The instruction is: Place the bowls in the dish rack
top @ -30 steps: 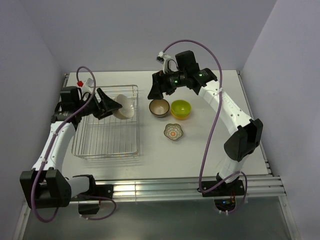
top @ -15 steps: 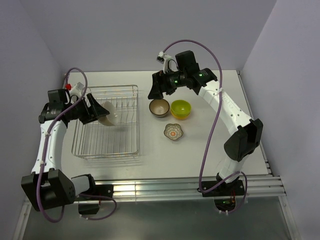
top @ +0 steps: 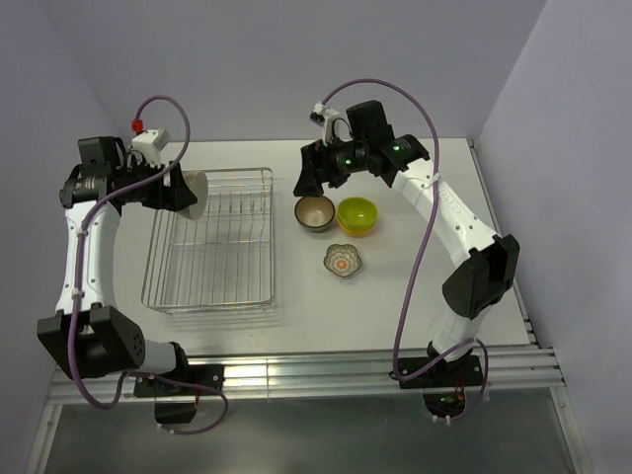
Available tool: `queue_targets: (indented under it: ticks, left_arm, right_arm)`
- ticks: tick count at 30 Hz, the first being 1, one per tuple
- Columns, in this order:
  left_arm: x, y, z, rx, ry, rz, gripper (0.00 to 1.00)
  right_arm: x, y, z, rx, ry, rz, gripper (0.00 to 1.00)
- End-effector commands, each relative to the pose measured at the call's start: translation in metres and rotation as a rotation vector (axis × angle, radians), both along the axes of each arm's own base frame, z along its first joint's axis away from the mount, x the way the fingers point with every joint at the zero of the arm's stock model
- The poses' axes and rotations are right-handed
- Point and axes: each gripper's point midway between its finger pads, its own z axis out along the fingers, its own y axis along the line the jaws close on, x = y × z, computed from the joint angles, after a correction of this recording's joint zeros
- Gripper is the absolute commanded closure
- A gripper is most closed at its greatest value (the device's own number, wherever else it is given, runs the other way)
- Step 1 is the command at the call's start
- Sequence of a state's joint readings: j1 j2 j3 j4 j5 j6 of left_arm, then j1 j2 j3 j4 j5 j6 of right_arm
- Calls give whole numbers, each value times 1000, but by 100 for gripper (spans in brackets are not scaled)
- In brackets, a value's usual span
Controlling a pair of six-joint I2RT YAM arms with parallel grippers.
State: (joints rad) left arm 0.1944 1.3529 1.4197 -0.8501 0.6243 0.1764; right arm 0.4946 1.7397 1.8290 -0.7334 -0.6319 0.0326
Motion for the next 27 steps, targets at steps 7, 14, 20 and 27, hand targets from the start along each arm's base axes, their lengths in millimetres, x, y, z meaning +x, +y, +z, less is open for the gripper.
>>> queue_targets:
  ticks: [7,14,20,27]
  left_arm:
    - [43,11,37,229,-264,-257,100]
    - [68,25,26,354,-270,-357,100]
    - [87,43,22,533,-354,-412,100]
    - [94,56,10,759,-434,-551,100]
  right_arm:
    - [0,-14,24,55,-6,-20,12]
    - [12,-31,22,66,10,-65,12]
    - [17,-36,16,58,22,-78,12]
    - [23,-41,6,46,47,-93,11]
